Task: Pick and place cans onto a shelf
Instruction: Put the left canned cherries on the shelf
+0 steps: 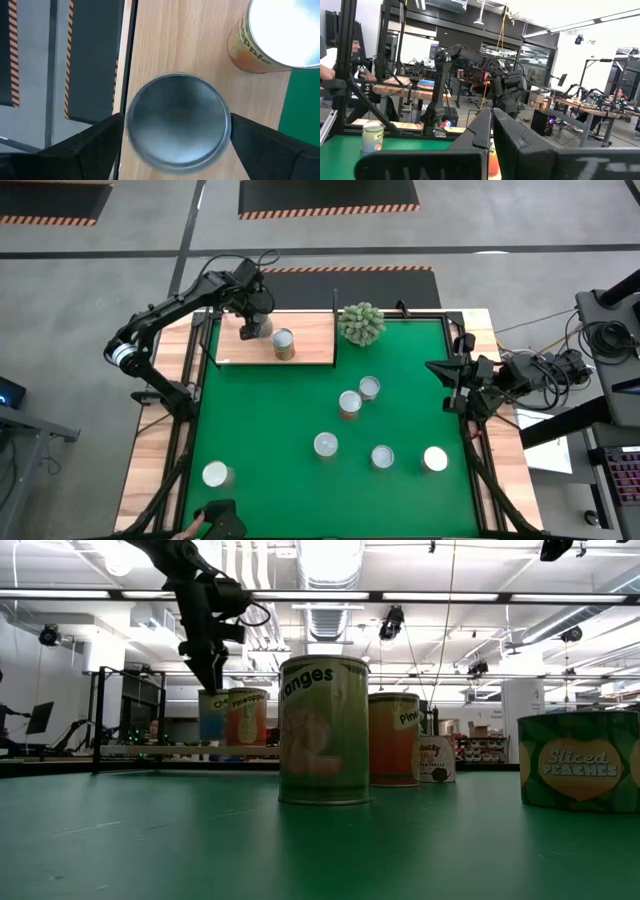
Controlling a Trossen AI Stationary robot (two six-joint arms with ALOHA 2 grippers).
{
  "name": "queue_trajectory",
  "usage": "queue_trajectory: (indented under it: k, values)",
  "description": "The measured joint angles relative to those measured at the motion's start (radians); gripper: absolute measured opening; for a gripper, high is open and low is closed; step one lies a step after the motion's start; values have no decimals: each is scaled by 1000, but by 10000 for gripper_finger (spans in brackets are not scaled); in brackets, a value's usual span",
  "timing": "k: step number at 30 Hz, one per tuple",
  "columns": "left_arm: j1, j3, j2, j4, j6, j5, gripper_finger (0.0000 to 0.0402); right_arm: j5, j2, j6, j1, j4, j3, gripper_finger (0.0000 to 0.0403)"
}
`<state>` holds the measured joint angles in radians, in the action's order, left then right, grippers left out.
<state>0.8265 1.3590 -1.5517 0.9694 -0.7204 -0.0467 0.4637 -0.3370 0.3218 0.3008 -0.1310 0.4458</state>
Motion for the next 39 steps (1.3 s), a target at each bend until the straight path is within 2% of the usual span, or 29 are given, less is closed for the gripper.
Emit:
queue_trajectory:
  k: [10, 17, 22, 25, 32, 34, 39]
  values:
    - [-2, 6, 3, 8, -3, 0, 347, 0, 0, 0, 0, 0, 0, 9]
    - [-36, 127, 5, 146, 26, -4, 318, 0, 0, 0, 0, 0, 0, 9]
    - [-40, 149, 9, 240, 23, -73, 250, 0, 0, 3, 0, 0, 0, 9]
    - [-38, 128, 6, 284, 22, -135, 182, 1, 0, 3, 0, 1, 0, 9]
    - [-38, 63, -3, 276, 12, -119, 17, 1, 0, 3, 0, 3, 0, 9]
    - [-38, 54, -12, 237, 15, -119, 10, 1, 0, 3, 0, 3, 0, 9]
    - [-37, 40, -44, 203, 15, -134, 24, 1, 0, 3, 0, 3, 0, 9]
